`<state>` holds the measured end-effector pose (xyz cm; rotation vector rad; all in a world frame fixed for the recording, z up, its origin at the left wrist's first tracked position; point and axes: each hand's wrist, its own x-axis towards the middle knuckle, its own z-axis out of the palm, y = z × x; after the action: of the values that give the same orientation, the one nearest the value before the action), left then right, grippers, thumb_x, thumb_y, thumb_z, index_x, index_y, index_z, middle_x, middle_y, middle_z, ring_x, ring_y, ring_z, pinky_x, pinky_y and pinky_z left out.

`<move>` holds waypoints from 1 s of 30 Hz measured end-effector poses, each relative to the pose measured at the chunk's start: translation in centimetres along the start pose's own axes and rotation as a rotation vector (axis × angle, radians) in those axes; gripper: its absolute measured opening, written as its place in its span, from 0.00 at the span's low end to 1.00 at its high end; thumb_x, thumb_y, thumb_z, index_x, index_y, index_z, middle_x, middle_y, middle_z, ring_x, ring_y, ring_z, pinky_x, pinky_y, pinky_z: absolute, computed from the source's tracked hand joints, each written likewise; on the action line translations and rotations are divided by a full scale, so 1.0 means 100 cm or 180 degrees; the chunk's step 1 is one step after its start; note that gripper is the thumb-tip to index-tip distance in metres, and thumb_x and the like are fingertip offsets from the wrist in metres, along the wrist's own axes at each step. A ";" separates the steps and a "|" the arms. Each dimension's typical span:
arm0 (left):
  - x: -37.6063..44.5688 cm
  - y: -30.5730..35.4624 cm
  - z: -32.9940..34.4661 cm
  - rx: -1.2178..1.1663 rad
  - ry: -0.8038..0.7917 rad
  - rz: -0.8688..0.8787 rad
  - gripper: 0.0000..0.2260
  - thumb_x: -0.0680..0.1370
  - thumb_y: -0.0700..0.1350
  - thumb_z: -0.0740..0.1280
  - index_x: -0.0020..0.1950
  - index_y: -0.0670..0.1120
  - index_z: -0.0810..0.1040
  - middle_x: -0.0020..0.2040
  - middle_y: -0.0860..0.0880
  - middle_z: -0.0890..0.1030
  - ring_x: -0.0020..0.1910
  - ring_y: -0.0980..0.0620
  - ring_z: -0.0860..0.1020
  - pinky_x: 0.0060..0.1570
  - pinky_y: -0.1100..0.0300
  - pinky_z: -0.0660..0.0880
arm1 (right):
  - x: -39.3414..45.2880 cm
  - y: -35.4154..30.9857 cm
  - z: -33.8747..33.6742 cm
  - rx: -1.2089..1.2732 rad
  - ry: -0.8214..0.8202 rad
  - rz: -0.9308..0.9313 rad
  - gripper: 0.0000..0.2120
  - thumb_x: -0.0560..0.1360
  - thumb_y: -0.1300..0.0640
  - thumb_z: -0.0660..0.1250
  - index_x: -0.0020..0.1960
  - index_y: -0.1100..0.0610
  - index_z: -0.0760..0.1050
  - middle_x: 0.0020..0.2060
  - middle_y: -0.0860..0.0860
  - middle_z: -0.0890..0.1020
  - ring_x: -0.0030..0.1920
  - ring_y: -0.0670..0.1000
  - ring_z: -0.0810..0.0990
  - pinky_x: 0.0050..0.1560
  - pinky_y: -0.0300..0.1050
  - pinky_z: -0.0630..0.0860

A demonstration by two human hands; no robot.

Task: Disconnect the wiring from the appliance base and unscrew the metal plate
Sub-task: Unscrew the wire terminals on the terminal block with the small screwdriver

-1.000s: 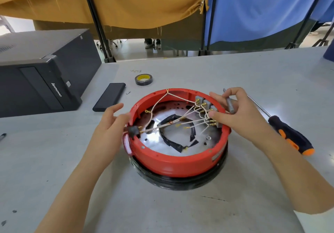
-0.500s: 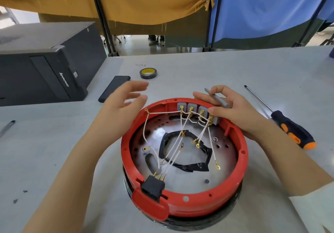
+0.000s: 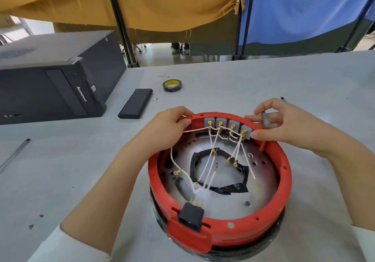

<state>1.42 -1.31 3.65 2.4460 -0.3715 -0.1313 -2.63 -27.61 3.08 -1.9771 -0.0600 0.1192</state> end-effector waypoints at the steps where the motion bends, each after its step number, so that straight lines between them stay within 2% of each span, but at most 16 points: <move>1: -0.003 0.000 0.001 0.0022 0.0014 -0.0042 0.10 0.81 0.46 0.58 0.59 0.53 0.76 0.55 0.52 0.80 0.53 0.52 0.77 0.54 0.59 0.71 | 0.001 0.000 0.002 -0.0030 0.0157 -0.0074 0.18 0.68 0.64 0.75 0.52 0.53 0.72 0.44 0.41 0.85 0.38 0.38 0.83 0.32 0.26 0.72; 3: -0.012 -0.002 0.001 0.0122 0.0013 -0.0071 0.10 0.81 0.47 0.58 0.59 0.54 0.75 0.55 0.53 0.79 0.50 0.52 0.77 0.49 0.60 0.72 | 0.002 -0.001 0.006 -0.0068 0.0327 -0.0206 0.15 0.70 0.66 0.72 0.50 0.53 0.72 0.39 0.38 0.85 0.33 0.39 0.82 0.31 0.27 0.72; 6: -0.024 -0.006 -0.005 0.0117 -0.0133 -0.0056 0.12 0.80 0.48 0.59 0.62 0.58 0.72 0.54 0.59 0.76 0.50 0.55 0.78 0.43 0.67 0.71 | 0.002 -0.001 0.013 -0.0129 0.0242 -0.0334 0.13 0.71 0.64 0.72 0.50 0.52 0.72 0.42 0.40 0.85 0.34 0.42 0.82 0.37 0.30 0.76; 8: -0.026 -0.006 -0.008 -0.0077 -0.0308 0.0084 0.16 0.80 0.50 0.60 0.67 0.60 0.68 0.59 0.61 0.73 0.55 0.59 0.75 0.46 0.72 0.67 | 0.003 -0.001 0.018 -0.0063 0.0188 -0.0388 0.13 0.71 0.64 0.72 0.49 0.52 0.73 0.43 0.40 0.85 0.35 0.42 0.82 0.40 0.32 0.77; 10: -0.023 -0.003 -0.007 -0.0325 -0.0345 0.0154 0.16 0.80 0.51 0.60 0.68 0.59 0.67 0.61 0.62 0.73 0.58 0.62 0.73 0.50 0.71 0.67 | 0.005 0.000 0.022 -0.0012 0.0141 -0.0388 0.12 0.71 0.63 0.72 0.49 0.52 0.72 0.43 0.42 0.85 0.36 0.42 0.82 0.44 0.36 0.77; 12: -0.019 -0.001 -0.003 -0.0414 -0.0359 0.0214 0.14 0.80 0.52 0.59 0.66 0.58 0.70 0.59 0.62 0.76 0.57 0.63 0.74 0.54 0.69 0.69 | 0.006 0.001 0.027 -0.0043 0.0182 -0.0411 0.11 0.71 0.61 0.72 0.48 0.52 0.72 0.42 0.41 0.85 0.36 0.41 0.81 0.44 0.34 0.74; 14: -0.018 -0.004 0.001 -0.0447 -0.0436 0.0277 0.12 0.80 0.52 0.60 0.64 0.58 0.73 0.56 0.62 0.78 0.55 0.64 0.75 0.57 0.66 0.70 | 0.007 -0.003 0.029 -0.0107 0.0513 -0.0569 0.08 0.73 0.57 0.71 0.49 0.52 0.73 0.42 0.40 0.85 0.41 0.41 0.83 0.44 0.31 0.74; 16: -0.017 -0.007 0.003 -0.0461 -0.0473 0.0316 0.12 0.80 0.53 0.60 0.63 0.59 0.73 0.55 0.62 0.78 0.54 0.65 0.76 0.56 0.67 0.71 | 0.006 -0.015 0.026 -0.0015 0.0761 -0.0837 0.05 0.76 0.53 0.66 0.51 0.53 0.74 0.44 0.42 0.85 0.45 0.46 0.83 0.48 0.40 0.75; 17: -0.016 -0.009 0.002 -0.0445 -0.0463 0.0338 0.12 0.80 0.53 0.60 0.63 0.59 0.73 0.55 0.63 0.78 0.53 0.65 0.76 0.56 0.68 0.70 | 0.007 -0.023 0.024 0.0093 0.0643 -0.0961 0.07 0.79 0.51 0.62 0.52 0.53 0.75 0.44 0.45 0.86 0.45 0.48 0.84 0.47 0.42 0.76; 19: -0.016 -0.011 0.002 -0.0449 -0.0423 0.0362 0.13 0.80 0.54 0.60 0.64 0.59 0.73 0.56 0.63 0.78 0.54 0.65 0.76 0.56 0.67 0.70 | 0.010 -0.039 0.026 0.0373 0.0039 -0.1103 0.15 0.79 0.46 0.58 0.55 0.54 0.78 0.43 0.51 0.86 0.41 0.51 0.83 0.41 0.41 0.76; 22: -0.017 -0.011 0.005 -0.0670 -0.0208 0.0429 0.14 0.79 0.51 0.64 0.64 0.57 0.75 0.56 0.61 0.79 0.56 0.64 0.76 0.59 0.65 0.70 | 0.021 -0.050 0.044 0.0901 -0.0587 -0.1061 0.20 0.75 0.43 0.62 0.52 0.57 0.81 0.38 0.54 0.83 0.32 0.50 0.74 0.31 0.37 0.72; 26: -0.022 -0.010 0.008 -0.1302 0.0289 0.0615 0.12 0.73 0.47 0.72 0.56 0.54 0.80 0.51 0.57 0.83 0.53 0.63 0.79 0.60 0.59 0.74 | 0.030 -0.039 0.057 0.1247 -0.0608 -0.0943 0.16 0.75 0.50 0.62 0.48 0.61 0.81 0.36 0.55 0.81 0.29 0.48 0.72 0.28 0.37 0.67; 30: -0.024 -0.007 0.008 -0.1298 0.0610 0.0838 0.07 0.71 0.47 0.74 0.47 0.53 0.82 0.42 0.59 0.84 0.46 0.64 0.81 0.54 0.67 0.74 | 0.032 -0.032 0.051 0.1439 -0.0675 -0.0923 0.14 0.76 0.51 0.62 0.48 0.60 0.81 0.37 0.54 0.82 0.30 0.47 0.74 0.29 0.35 0.69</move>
<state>-0.84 -0.60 2.58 1.9689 -0.5208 0.1289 0.03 -21.32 3.86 -1.4811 -0.4200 0.1388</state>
